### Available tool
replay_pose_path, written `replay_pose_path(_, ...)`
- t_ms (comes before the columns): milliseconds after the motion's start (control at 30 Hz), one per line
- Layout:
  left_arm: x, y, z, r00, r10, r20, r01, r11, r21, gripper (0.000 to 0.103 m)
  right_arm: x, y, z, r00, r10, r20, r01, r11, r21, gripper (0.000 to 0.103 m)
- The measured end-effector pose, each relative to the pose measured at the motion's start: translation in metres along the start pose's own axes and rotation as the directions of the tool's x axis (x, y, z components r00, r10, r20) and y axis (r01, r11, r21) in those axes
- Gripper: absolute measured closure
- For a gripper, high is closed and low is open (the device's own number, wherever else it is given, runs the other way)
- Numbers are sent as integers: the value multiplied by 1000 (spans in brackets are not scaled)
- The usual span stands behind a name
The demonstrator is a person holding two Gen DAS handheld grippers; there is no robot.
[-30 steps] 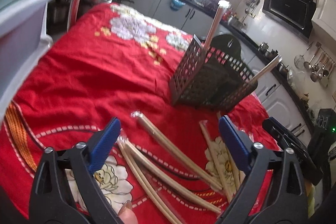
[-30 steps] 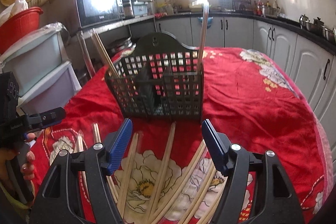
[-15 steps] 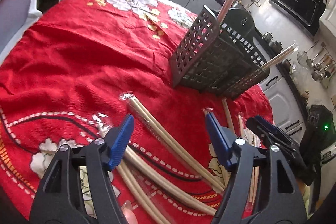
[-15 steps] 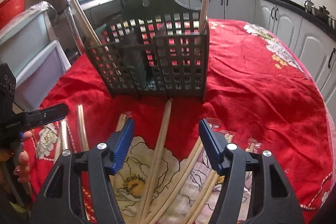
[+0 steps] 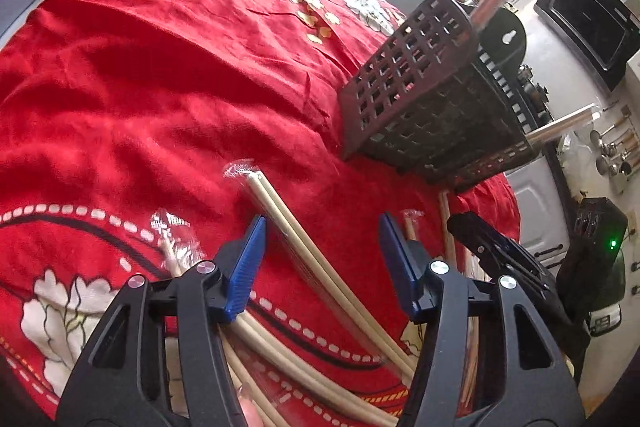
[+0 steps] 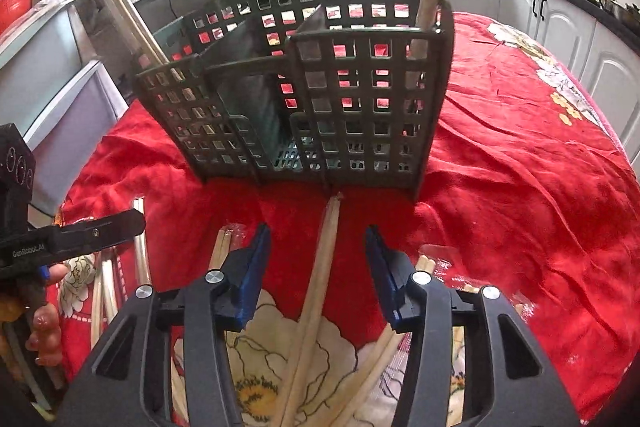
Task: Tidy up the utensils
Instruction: 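Close the left tool on another wrapped chopstick while the right tool grasps one too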
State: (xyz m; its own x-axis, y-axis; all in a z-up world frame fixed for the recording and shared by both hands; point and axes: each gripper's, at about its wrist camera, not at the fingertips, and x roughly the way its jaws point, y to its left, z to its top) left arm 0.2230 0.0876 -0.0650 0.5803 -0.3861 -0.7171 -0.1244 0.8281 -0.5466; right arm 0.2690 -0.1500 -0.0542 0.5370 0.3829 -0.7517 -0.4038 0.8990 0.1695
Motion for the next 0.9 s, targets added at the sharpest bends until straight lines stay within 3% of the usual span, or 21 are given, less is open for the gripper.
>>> replay_pose_path(333,13,1,19,999,28,-15,-29,999,-25,54,20,-8,6,999,4,-40,-3,1000,29,66)
replay_pose_path(433,15,1,23,999,35,-16,-36,999,-30,53,24,-11,6,999,15,-48,-13,999,40,72)
replay_pose_path(567,20,-3,27,999,50,-14,-51,999,-16,50,26,-9,6,999,24,-49,-23,999,28,93)
replay_pose_path(733,24,-7,31,997,72,-11,-71,997,18,50,19,-2,4,998,50,-26,-50,999,12,95)
replay_pose_path(767,25,-8,31,997,82,-10,-81,996,25,53,16,0,4,998,53,-18,-53,999,11,95)
replay_pose_path(900,26,-3,33,990,142,3,-142,989,32,83,6,8,8,998,65,5,-65,998,9,95)
